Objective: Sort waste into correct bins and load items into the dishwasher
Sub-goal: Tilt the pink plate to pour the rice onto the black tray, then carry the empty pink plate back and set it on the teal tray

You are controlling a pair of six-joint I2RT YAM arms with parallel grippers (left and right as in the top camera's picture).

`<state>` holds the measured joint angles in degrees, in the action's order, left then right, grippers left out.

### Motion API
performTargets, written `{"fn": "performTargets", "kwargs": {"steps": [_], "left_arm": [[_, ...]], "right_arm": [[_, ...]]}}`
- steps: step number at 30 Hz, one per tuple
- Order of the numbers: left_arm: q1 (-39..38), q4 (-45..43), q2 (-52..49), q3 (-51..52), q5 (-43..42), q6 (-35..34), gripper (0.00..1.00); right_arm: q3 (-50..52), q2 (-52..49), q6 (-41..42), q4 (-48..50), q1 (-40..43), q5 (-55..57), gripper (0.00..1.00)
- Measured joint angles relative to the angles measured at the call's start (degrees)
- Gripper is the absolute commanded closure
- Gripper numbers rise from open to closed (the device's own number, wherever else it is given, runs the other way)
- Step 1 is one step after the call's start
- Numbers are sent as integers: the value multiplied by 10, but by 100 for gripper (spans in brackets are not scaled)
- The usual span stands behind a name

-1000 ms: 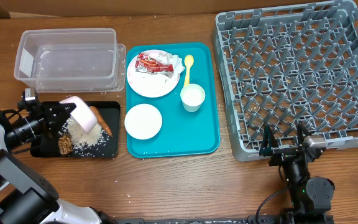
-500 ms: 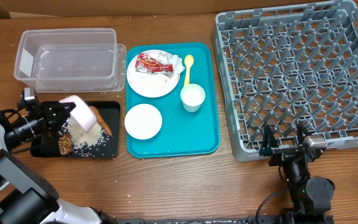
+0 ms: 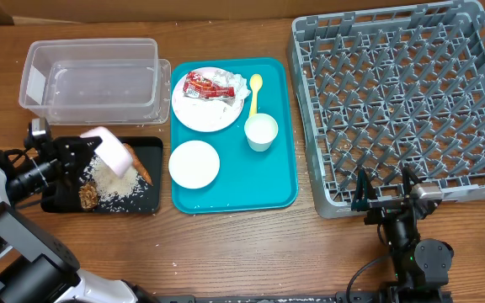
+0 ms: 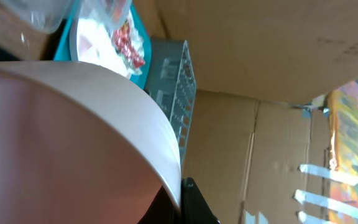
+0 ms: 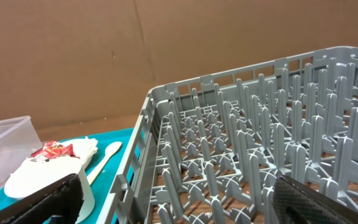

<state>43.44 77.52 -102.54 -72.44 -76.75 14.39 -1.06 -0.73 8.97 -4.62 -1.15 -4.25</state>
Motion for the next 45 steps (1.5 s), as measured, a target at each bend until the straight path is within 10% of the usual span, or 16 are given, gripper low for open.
{"fn": "performTargets", "kwargs": {"steps": [35,45], "left_arm": [[-58,38,48,0,9,55,96],[-165,-142,150,1,199,-155,96]], "right_arm": [[0,0,0,0,0,0,0],[0,0,0,0,0,0,0]]}}
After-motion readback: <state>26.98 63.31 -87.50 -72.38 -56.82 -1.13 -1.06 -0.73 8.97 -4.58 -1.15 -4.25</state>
